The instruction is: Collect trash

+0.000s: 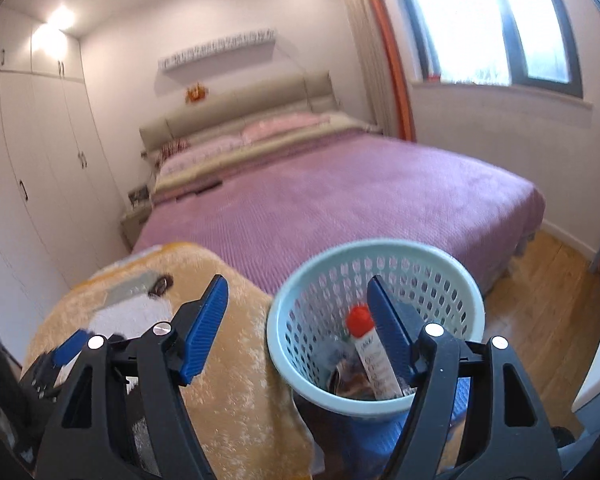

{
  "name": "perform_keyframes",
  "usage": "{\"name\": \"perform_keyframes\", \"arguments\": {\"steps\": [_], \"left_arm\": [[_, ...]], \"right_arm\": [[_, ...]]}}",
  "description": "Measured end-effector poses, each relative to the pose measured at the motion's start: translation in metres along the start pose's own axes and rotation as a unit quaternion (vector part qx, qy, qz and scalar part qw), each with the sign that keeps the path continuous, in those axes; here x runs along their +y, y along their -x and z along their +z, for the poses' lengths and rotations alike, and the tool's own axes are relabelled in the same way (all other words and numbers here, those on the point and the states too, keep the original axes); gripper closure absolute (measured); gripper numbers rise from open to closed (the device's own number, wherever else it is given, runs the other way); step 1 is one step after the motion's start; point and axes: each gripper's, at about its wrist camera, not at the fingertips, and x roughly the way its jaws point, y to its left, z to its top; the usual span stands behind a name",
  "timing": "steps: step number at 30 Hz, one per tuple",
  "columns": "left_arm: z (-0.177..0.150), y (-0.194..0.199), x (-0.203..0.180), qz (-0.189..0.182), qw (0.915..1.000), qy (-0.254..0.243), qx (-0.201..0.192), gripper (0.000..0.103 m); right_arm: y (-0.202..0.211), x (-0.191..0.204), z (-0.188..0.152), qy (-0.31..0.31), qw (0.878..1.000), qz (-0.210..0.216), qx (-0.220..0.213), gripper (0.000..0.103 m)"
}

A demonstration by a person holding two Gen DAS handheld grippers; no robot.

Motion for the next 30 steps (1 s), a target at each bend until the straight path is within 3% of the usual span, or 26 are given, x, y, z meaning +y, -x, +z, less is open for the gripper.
{"name": "perform_keyframes", "arguments": {"steps": [4, 9, 17, 30], "left_arm": [[-0.005, 0.021, -0.002, 0.027, 0.9987, -0.016, -0.039, 0.018], [-0.011, 0.028, 0.0, 0.037, 0.9976, -0.023, -0.055, 0.015], [-0.011, 0.03, 0.005, 0.048, 0.9975, -0.004, -0.052, 0.007], [-0.013, 0.028, 0.002, 0.042, 0.998, -0.01, -0.047, 0.007]], "right_arm": [[0.012, 0.005, -0.006, 0.01, 0.999, -0.014, -0.035, 0.035], [0.014, 0.01, -0.013, 0.03, 0.998, -0.035, -0.048, 0.035], [0.02, 0.024, -0.03, 0.061, 0.992, -0.069, -0.087, 0.035], [0.02, 0.028, -0.051, 0.069, 0.992, -0.073, -0.075, 0.035]]}}
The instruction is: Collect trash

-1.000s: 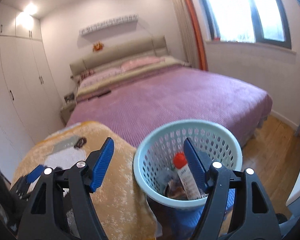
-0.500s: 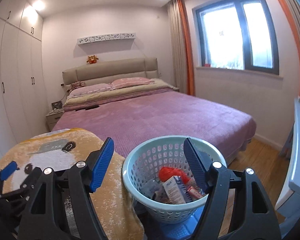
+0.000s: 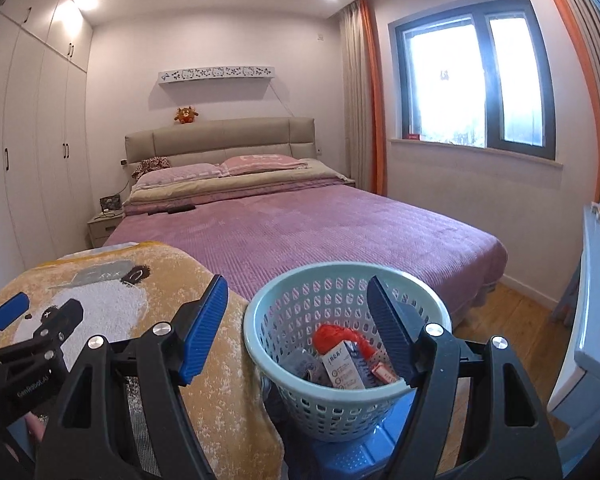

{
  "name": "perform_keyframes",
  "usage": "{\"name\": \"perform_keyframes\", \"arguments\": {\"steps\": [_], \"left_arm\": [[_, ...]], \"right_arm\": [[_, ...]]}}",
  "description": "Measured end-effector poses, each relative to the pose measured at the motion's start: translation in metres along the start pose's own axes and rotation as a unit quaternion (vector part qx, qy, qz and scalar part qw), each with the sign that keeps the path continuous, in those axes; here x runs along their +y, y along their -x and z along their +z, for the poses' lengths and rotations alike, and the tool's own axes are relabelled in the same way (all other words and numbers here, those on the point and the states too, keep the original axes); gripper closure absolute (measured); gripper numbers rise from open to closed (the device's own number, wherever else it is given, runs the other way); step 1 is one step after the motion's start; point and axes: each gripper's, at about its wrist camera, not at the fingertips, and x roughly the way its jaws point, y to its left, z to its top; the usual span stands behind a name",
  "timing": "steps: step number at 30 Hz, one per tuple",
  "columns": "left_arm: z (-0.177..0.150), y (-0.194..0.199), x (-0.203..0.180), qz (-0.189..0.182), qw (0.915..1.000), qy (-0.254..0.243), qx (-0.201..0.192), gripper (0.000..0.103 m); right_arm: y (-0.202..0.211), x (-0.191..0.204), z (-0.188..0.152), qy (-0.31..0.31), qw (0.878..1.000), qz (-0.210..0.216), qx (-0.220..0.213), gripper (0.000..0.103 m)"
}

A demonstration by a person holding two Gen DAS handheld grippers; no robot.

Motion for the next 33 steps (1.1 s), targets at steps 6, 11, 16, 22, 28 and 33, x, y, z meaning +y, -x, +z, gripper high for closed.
{"name": "perform_keyframes", "arguments": {"steps": [6, 11, 16, 22, 28, 33], "left_arm": [[0.0, 0.001, -0.004, 0.0, 1.0, -0.009, 0.0, 0.007], [0.001, 0.0, -0.007, -0.001, 0.9999, -0.016, 0.002, 0.007], [0.001, 0.0, -0.006, -0.002, 0.9999, -0.013, 0.004, 0.007], [0.001, -0.002, -0.004, -0.002, 0.9999, -0.01, 0.006, 0.007], [0.001, -0.002, -0.004, -0.004, 0.9999, -0.009, 0.008, 0.007], [0.001, -0.003, -0.003, -0.005, 0.9999, -0.009, 0.009, 0.007]], "right_arm": [[0.005, 0.001, 0.002, 0.006, 1.0, -0.011, 0.0, 0.035], [0.007, -0.005, 0.002, -0.005, 1.0, -0.01, 0.003, 0.035], [0.006, -0.007, -0.001, -0.003, 1.0, -0.013, 0.008, 0.035], [0.005, -0.01, -0.002, -0.011, 1.0, -0.006, 0.015, 0.035], [0.002, -0.013, -0.004, -0.017, 1.0, -0.001, 0.021, 0.035], [0.001, -0.013, -0.004, -0.02, 1.0, 0.001, 0.024, 0.031]]}}
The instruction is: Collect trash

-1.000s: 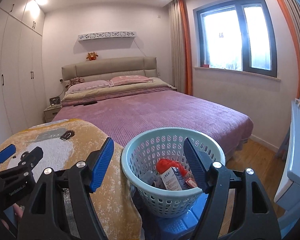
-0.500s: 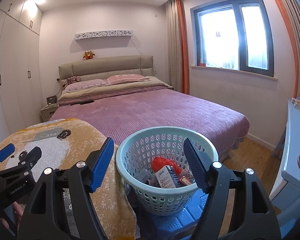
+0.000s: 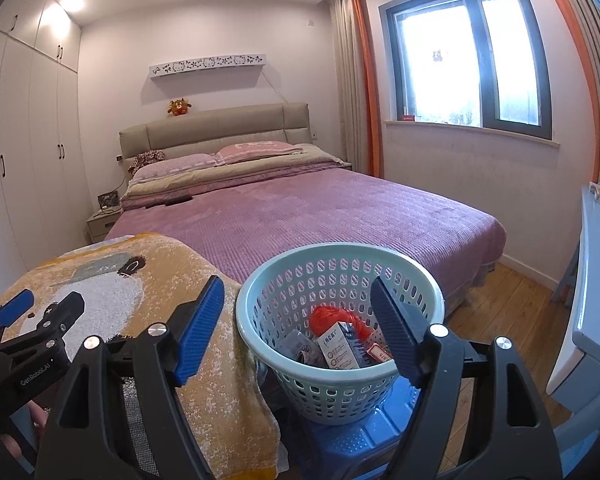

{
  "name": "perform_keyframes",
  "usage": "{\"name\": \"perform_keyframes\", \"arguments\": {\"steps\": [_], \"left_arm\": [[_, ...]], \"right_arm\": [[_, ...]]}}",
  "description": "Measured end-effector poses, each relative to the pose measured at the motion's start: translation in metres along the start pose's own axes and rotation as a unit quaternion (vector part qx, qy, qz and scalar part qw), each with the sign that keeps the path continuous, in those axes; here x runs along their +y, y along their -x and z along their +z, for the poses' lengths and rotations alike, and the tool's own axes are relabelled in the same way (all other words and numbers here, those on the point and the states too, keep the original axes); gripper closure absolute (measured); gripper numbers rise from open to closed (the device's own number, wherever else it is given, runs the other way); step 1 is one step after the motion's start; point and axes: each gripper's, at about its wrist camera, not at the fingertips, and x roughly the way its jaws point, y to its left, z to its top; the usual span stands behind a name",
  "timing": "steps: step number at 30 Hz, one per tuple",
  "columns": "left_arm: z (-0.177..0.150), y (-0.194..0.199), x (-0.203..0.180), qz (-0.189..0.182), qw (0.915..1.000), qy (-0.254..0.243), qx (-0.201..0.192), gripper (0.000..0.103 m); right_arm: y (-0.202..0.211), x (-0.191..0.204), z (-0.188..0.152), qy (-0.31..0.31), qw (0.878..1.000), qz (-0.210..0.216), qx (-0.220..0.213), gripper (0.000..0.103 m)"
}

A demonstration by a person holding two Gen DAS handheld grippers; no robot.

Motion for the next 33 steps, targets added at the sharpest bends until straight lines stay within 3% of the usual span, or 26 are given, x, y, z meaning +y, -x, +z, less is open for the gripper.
{"name": "perform_keyframes", "arguments": {"steps": [33], "left_arm": [[-0.0009, -0.0001, -0.0013, -0.001, 1.0, -0.001, 0.0, 0.007]], "right_arm": [[-0.0001, -0.0005, 0.0009, 0.003, 1.0, 0.015, 0.005, 0.031]]}}
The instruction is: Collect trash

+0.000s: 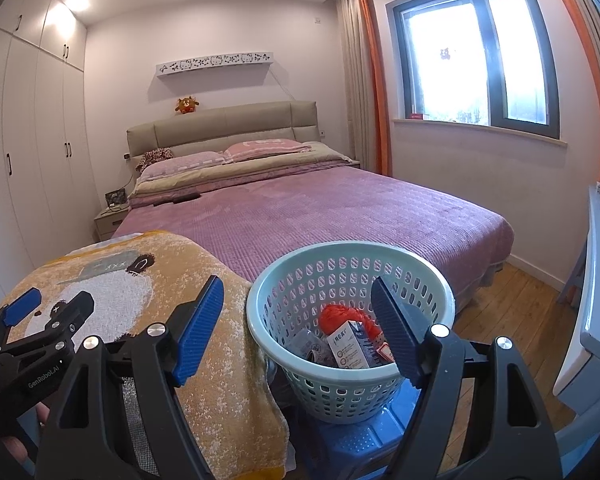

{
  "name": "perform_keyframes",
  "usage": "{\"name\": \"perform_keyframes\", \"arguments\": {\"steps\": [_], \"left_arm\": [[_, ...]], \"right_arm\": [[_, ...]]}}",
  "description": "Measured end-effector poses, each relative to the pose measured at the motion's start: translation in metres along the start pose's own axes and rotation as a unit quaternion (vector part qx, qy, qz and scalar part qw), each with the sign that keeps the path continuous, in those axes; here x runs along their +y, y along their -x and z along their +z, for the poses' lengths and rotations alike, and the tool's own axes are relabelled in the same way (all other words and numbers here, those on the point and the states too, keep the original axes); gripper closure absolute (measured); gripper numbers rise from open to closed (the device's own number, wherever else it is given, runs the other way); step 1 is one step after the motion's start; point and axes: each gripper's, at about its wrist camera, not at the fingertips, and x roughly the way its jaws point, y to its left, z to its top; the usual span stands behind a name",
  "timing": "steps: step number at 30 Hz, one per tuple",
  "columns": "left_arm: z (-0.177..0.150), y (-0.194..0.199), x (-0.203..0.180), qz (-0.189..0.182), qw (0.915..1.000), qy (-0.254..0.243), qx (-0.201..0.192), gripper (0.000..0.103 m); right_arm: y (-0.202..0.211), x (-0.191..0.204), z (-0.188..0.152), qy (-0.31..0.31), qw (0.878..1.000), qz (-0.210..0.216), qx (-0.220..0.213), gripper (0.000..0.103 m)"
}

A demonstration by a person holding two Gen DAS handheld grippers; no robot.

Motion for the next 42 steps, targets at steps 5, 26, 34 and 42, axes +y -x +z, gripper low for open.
{"name": "perform_keyframes", "arguments": {"steps": [5, 26, 34, 42], "left_arm": [[0.0, 0.0001, -0.0001, 0.0, 1.0, 0.0, 0.0, 0.007], [0.0001, 0.0005, 0.0003, 0.001, 1.0, -0.001, 0.0, 0.007], [-0.0001, 0.0006, 0.0003, 0.002, 1.0, -0.001, 0.0, 0.007], [-0.0003, 0.001, 0.0012, 0.003, 1.0, -0.002, -0.002, 0.007]], "right_arm": [[-0.0009, 0.0001, -0.0002, 0.0, 1.0, 0.0, 0.001, 0.031], [-0.0029, -0.001, -0.0023, -0.001, 1.0, 0.004, 0.007, 0.031], [-0.0045, 0.0004, -0.0039, -0.001, 1.0, 0.005, 0.011, 0.031], [-0.0052, 0.0002, -0.0038, -0.001, 1.0, 0.006, 0.012, 0.031]]}}
